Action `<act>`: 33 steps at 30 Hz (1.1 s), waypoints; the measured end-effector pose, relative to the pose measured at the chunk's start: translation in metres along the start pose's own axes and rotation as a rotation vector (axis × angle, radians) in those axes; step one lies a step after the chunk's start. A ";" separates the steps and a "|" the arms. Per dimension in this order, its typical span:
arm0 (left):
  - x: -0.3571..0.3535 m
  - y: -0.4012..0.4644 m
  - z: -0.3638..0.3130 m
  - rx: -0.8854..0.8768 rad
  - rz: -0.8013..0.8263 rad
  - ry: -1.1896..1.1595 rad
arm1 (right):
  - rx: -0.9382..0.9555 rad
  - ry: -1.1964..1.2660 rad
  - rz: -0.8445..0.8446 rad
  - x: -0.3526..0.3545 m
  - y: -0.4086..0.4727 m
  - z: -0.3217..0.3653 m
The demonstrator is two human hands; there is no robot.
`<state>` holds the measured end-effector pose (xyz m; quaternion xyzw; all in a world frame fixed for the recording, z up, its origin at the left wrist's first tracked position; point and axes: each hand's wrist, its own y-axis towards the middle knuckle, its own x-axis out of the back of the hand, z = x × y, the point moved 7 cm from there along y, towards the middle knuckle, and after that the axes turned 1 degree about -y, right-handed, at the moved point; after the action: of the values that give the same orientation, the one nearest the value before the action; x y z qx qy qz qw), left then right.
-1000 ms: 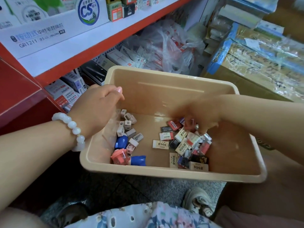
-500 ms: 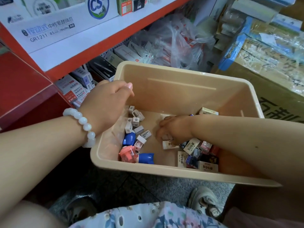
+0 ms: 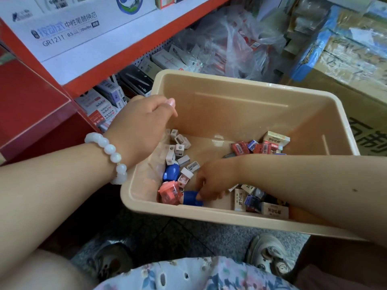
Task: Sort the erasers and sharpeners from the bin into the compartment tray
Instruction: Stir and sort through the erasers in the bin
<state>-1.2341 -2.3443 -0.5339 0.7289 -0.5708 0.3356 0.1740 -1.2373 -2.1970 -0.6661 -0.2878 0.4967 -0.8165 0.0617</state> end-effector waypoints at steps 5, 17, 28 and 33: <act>0.000 -0.001 -0.001 0.003 -0.003 0.010 | -0.052 0.214 -0.039 -0.009 0.011 0.008; 0.001 -0.002 -0.002 0.022 0.011 0.001 | -0.031 0.746 -0.181 0.022 -0.009 0.016; 0.000 -0.003 -0.003 0.006 0.014 0.000 | -0.030 0.389 -0.084 -0.002 -0.002 0.043; 0.000 -0.002 -0.003 0.002 0.019 0.006 | -0.099 0.494 -0.001 0.001 -0.012 0.019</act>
<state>-1.2333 -2.3423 -0.5314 0.7227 -0.5767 0.3400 0.1720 -1.2257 -2.2064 -0.6489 -0.0824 0.5360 -0.8367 -0.0764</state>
